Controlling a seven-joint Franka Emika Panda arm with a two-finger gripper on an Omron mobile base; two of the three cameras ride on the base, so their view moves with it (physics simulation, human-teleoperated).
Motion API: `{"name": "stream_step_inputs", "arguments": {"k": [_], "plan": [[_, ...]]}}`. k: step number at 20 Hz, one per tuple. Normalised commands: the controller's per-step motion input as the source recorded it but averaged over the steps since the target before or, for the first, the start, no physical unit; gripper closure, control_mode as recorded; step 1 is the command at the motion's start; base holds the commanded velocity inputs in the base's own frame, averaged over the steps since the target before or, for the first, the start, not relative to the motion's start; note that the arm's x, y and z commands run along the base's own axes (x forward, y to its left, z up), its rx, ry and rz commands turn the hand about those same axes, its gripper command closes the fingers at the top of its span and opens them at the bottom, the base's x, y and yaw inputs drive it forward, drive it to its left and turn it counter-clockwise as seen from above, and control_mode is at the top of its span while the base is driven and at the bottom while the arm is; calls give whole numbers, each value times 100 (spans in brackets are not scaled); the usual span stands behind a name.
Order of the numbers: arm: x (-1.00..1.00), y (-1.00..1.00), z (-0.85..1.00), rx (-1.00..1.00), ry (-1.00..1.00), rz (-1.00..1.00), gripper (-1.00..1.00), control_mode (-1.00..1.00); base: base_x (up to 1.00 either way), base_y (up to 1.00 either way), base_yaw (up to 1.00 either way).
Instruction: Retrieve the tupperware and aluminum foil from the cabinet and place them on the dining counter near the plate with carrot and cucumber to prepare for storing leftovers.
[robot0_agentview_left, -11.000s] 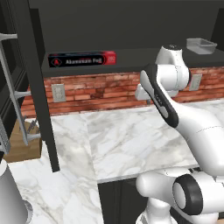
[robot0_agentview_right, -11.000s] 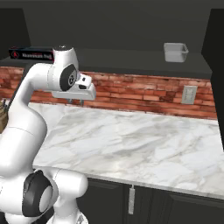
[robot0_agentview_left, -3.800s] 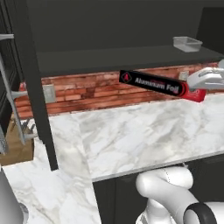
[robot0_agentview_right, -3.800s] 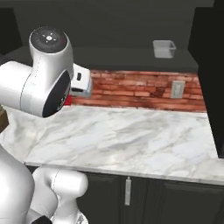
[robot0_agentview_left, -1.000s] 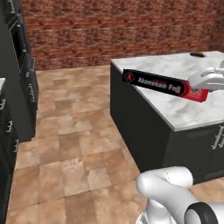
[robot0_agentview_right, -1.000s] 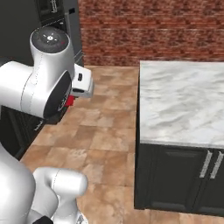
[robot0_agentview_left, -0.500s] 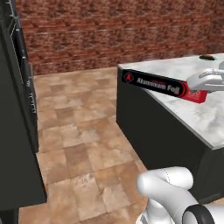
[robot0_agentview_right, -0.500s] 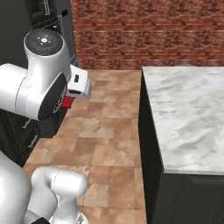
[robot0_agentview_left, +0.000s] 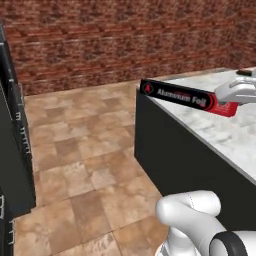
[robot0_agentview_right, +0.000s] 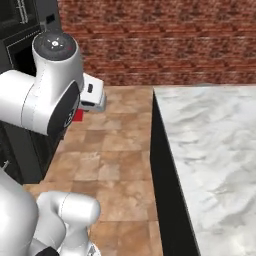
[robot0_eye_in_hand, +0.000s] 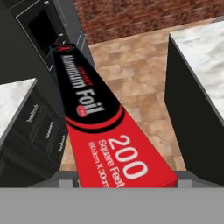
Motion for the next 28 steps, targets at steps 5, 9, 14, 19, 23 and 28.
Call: {"name": "stream_step_inputs", "arguments": {"k": [5,9,14,19,23,28], "plan": [[0,0,0,0,0,0,100,100,100,68,-19],[0,0,0,0,0,0,100,100,100,71,-19],[0,0,0,0,0,0,100,100,100,68,-18],[0,0,0,0,0,0,100,100,100,61,-23],[0,0,0,0,0,0,100,100,100,61,-28],[0,0,0,0,0,0,100,100,100,68,-29]]}}
